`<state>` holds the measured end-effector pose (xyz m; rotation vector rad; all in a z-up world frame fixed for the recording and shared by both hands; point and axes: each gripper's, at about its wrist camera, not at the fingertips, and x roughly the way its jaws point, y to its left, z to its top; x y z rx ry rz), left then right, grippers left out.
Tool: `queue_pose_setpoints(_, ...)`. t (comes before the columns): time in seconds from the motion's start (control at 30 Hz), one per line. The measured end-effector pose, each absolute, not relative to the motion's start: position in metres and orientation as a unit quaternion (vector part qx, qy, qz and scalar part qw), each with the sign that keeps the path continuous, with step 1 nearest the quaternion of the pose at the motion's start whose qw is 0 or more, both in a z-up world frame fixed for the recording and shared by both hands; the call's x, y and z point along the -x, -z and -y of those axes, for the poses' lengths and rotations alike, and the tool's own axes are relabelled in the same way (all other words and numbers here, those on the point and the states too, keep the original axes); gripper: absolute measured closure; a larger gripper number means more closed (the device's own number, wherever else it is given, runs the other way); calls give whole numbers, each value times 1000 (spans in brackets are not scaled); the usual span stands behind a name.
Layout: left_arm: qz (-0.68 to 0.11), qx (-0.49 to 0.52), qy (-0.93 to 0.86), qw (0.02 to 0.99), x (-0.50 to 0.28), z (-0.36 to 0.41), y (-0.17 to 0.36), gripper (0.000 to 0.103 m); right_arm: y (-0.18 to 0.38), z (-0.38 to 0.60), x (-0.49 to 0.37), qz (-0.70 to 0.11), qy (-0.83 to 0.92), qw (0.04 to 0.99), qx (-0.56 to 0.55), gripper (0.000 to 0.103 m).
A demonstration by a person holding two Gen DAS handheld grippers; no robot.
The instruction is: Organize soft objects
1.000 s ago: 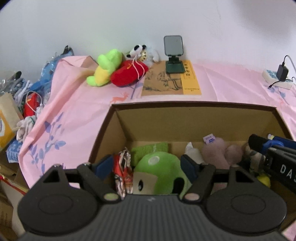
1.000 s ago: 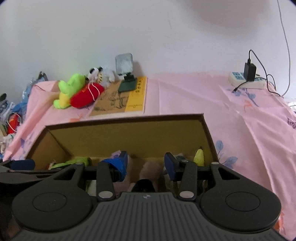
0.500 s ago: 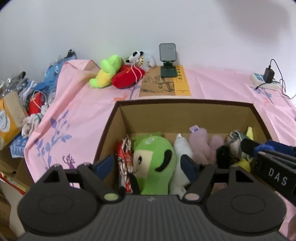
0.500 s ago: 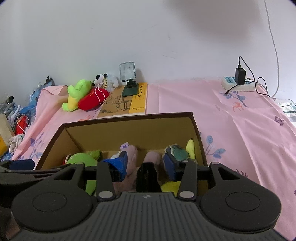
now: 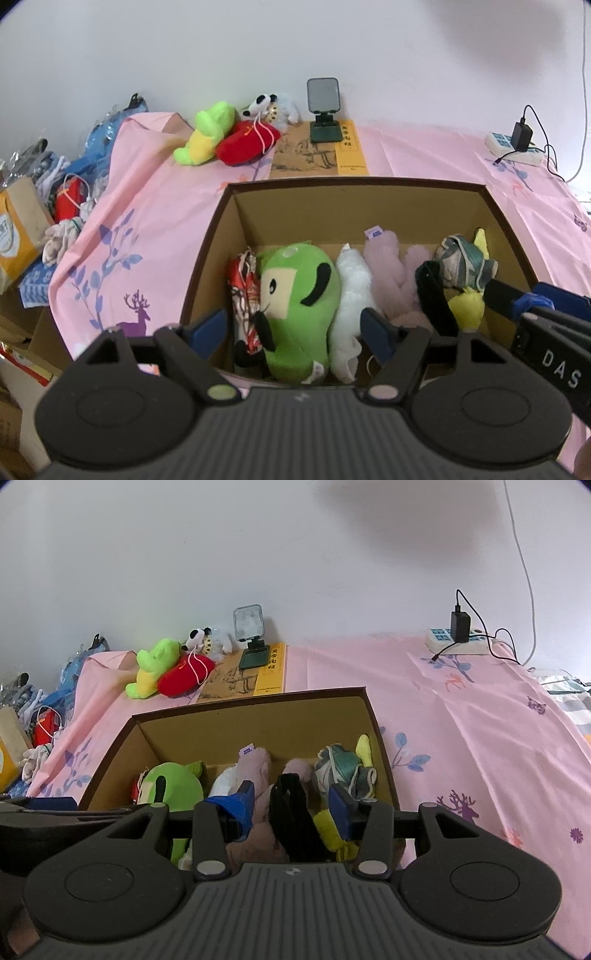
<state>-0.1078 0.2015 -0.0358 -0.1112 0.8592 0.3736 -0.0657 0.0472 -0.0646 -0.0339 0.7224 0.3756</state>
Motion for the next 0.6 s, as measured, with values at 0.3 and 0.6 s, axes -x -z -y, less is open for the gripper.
queue_pose_setpoints(0.3,-411,44,-174,894,113,-196,32,30,62,-46,75,-352,-184,918,11,75)
queue_pose_setpoints(0.6,-402,60,-164,899,112,-200,29,31,62,-47,75,-349,-179,920,9,75)
